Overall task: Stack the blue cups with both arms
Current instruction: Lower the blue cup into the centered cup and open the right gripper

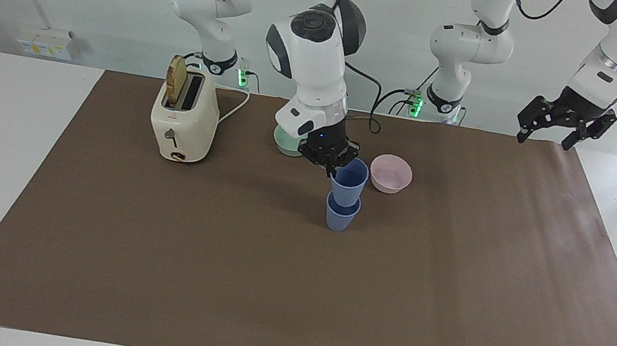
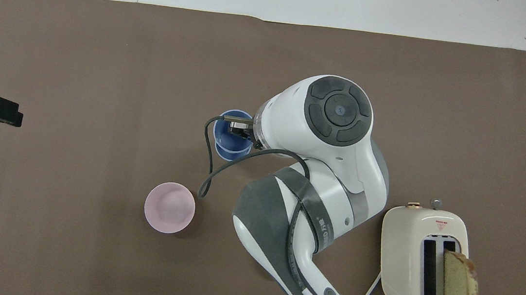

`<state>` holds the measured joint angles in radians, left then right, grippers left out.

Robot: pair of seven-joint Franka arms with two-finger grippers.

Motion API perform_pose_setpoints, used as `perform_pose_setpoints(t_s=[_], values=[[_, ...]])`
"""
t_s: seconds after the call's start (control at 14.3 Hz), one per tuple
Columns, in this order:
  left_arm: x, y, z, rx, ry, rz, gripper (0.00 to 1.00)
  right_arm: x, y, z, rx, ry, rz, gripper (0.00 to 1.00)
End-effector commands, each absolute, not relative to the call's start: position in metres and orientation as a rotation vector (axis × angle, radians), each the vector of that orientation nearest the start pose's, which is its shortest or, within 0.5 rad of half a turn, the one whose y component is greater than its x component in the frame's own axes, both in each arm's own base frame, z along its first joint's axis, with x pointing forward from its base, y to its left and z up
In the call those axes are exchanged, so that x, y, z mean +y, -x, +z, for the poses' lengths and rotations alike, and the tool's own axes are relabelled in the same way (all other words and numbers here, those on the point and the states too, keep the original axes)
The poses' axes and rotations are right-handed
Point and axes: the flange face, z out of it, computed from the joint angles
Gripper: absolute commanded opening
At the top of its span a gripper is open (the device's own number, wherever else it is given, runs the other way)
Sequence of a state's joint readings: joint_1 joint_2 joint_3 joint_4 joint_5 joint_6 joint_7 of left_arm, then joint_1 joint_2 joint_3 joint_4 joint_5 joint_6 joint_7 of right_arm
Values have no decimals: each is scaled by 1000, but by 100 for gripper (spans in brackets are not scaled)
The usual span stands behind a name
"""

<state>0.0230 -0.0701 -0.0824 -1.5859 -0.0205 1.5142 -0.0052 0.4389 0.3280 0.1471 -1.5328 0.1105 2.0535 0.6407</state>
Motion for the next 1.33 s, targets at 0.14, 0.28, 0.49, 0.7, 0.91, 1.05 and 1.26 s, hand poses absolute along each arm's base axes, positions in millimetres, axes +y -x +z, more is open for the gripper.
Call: perform_pose_setpoints(t_s=[0.14, 0.28, 0.49, 0.7, 0.91, 1.05, 1.26], values=[[-30, -521, 656, 78, 3145, 13, 100, 367, -574, 474, 162, 2910, -104, 0], [-31, -521, 656, 81, 3145, 13, 100, 366, -576, 472, 164, 2915, -105, 0], [-30, -521, 655, 78, 3147, 15, 100, 366, -576, 468, 165, 2915, -97, 0], [-31, -521, 655, 81, 3147, 15, 100, 370, -580, 450, 163, 2916, -97, 0], [-30, -521, 655, 78, 3147, 15, 100, 374, -581, 441, 164, 2913, -102, 0], [-31, -521, 656, 81, 3145, 13, 100, 376, -583, 437, 160, 2912, -114, 0], [-30, -521, 656, 78, 3147, 13, 100, 377, -582, 432, 169, 2917, -99, 38]])
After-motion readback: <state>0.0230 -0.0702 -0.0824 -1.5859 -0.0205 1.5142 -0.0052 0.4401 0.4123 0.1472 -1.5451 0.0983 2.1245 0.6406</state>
